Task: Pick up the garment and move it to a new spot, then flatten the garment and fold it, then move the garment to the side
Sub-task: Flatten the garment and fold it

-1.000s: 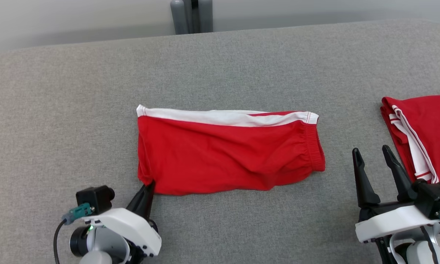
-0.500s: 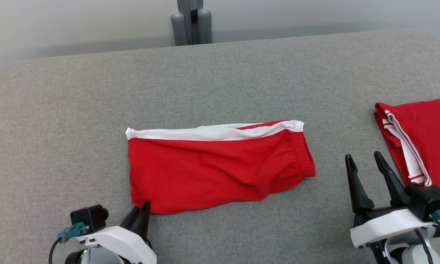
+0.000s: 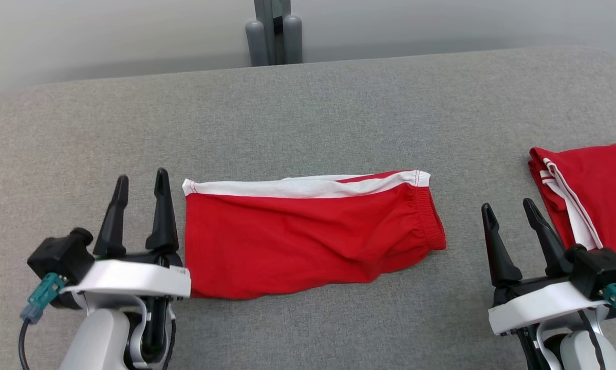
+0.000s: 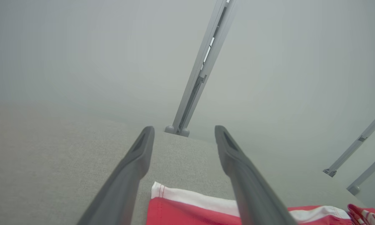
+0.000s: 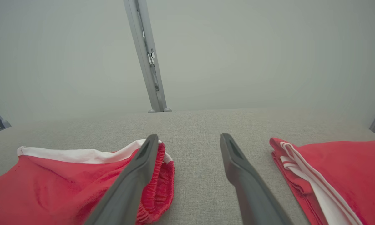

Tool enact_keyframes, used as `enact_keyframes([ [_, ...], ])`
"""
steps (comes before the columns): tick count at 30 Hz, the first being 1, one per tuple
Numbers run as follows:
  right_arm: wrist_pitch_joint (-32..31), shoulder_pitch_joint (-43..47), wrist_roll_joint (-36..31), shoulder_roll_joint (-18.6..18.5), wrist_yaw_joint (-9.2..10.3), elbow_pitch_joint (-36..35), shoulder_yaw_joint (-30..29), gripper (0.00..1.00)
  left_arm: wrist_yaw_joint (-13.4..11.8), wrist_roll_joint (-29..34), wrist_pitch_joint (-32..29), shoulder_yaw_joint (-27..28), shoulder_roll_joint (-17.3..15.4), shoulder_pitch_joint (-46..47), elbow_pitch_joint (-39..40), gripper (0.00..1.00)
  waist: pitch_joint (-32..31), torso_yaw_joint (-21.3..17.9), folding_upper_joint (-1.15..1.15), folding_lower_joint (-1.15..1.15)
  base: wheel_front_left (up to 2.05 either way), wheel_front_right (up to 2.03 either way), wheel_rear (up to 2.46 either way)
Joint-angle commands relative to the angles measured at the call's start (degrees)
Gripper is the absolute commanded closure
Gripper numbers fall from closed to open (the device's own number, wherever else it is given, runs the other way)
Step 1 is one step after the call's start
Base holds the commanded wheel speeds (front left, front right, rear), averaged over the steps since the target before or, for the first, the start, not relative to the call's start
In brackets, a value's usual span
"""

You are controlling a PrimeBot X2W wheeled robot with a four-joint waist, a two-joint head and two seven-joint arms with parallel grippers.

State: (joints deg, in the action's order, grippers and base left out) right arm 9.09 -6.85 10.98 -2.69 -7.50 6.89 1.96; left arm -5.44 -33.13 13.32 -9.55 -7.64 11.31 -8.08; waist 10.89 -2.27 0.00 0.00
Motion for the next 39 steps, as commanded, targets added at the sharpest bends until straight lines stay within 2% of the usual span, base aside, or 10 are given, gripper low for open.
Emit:
enact_keyframes([
  [1, 0.63, -0.75, -0.46, -0.30, 0.02, 0.17, 0.04, 0.00, 0.59, 1.21, 0.91, 0.52, 0.07, 1.49, -0.23, 0.00, -0.26, 0.21, 0.00, 0.00, 0.00, 0.00, 0.00],
  [6, 0.79, -1.15, -0.88, -0.31, 0.02, 0.83, 0.14, 0.00, 1.33, 5.44, 1.83, 1.16, -0.29, 3.14, -0.45, 0.00, -0.85, 0.28, 0.00, 0.00, 0.00, 0.00, 0.00],
  [11, 1.09, -0.78, -1.32, -0.30, 0.02, 1.15, 0.20, 0.00, 0.26, 12.85, 1.86, 1.66, -1.78, 0.30, 1.06, 0.00, -1.84, 0.24, 0.00, 0.00, 0.00, 0.00, 0.00],
  [14, 1.00, 0.49, -1.59, -0.30, 0.02, 1.16, 0.09, 0.00, -0.39, 15.06, 1.88, 1.14, -2.07, -1.92, 1.29, 0.00, -3.00, 0.41, 0.00, 0.00, 0.00, 0.00, 0.00],
  [22, -0.41, 4.00, -1.91, -0.28, 0.02, -0.56, -1.41, 0.00, -2.15, 15.74, 0.49, 0.52, -2.86, -7.59, 2.45, 0.00, -5.65, 1.15, 0.00, 0.00, 0.00, 0.00, 0.00],
  [28, -1.48, 5.00, -2.19, -0.30, 0.02, -1.75, -1.76, 0.00, -1.88, 15.39, -0.66, -0.05, -3.19, -7.83, 2.64, 0.00, -5.71, 1.85, 0.00, 0.00, 0.00, 0.00, 0.00],
  [34, -3.51, 4.02, -2.39, -0.29, 0.02, -1.18, -1.32, 0.00, -1.23, 14.45, -0.14, -0.07, -2.63, -5.74, 1.95, 0.00, -4.61, 5.12, 0.00, 0.00, 0.00, 0.00, 0.00],
  [39, -4.48, 1.93, -3.02, -0.32, 0.02, 2.94, -0.98, 0.00, -1.26, 14.44, 0.51, -0.36, -1.77, -4.32, 1.46, 0.00, -3.14, 8.72, 0.00, 0.00, 0.00, 0.00, 0.00],
])
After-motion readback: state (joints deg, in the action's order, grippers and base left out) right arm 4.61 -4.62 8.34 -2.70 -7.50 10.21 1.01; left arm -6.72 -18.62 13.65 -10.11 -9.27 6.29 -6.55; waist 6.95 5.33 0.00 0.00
